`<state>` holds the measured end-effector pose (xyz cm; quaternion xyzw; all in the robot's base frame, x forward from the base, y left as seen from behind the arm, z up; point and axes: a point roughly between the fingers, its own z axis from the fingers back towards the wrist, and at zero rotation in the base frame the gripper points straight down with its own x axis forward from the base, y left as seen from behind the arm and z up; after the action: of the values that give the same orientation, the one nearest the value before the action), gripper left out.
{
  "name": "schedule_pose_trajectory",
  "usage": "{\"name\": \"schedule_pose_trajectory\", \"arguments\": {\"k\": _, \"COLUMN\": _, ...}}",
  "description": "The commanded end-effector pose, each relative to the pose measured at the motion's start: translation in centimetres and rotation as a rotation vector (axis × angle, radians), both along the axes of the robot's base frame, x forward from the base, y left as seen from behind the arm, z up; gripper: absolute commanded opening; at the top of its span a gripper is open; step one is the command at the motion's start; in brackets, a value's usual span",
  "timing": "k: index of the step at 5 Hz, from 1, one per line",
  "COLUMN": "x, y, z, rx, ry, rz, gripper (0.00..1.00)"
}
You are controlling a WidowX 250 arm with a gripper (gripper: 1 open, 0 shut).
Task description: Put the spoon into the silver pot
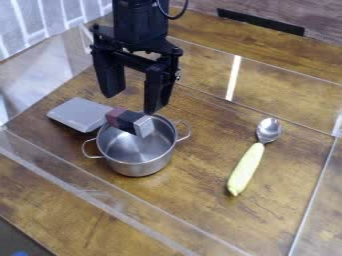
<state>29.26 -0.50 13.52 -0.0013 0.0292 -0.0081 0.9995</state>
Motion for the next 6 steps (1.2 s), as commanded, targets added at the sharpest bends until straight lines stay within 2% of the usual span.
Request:
{"name": "schedule_pose_trajectory", "arguments": {"k": 1, "x": -0.1, "y": -0.1, "z": -1.5, "rx": -0.007, "ry": 0.036, "rz": 0.025, "gripper": 1.00}}
{"name": "schedule_pose_trajectory", "arguments": {"k": 2, "x": 0.4, "y": -2.6, "z": -1.7, "rx": -0.007, "ry": 0.022, "rz": 0.046, "gripper": 1.00}}
{"name": "schedule_pose_trajectory", "arguments": {"k": 3, "x": 1.2, "y": -6.2, "z": -1.4, "rx": -0.001, "ry": -0.004, "rz": 0.048, "gripper": 1.00}}
{"name": "schedule_pose_trajectory", "arguments": {"k": 4, "x": 1.7, "y": -10.0, "z": -3.1, "rx": -0.003, "ry": -0.032, "rz": 0.029, "gripper": 1.00}}
{"name": "schedule_pose_trajectory", "arguments": {"k": 5, "x": 2.3, "y": -12.0, "z": -5.4, "rx": -0.001, "ry": -0.064, "rz": 0.038, "gripper": 1.00}}
{"name": "schedule_pose_trajectory", "arguments": {"k": 6, "x": 4.1, "y": -12.7, "z": -6.2, "rx": 0.003, "ry": -0.091, "rz": 0.031, "gripper": 1.00}}
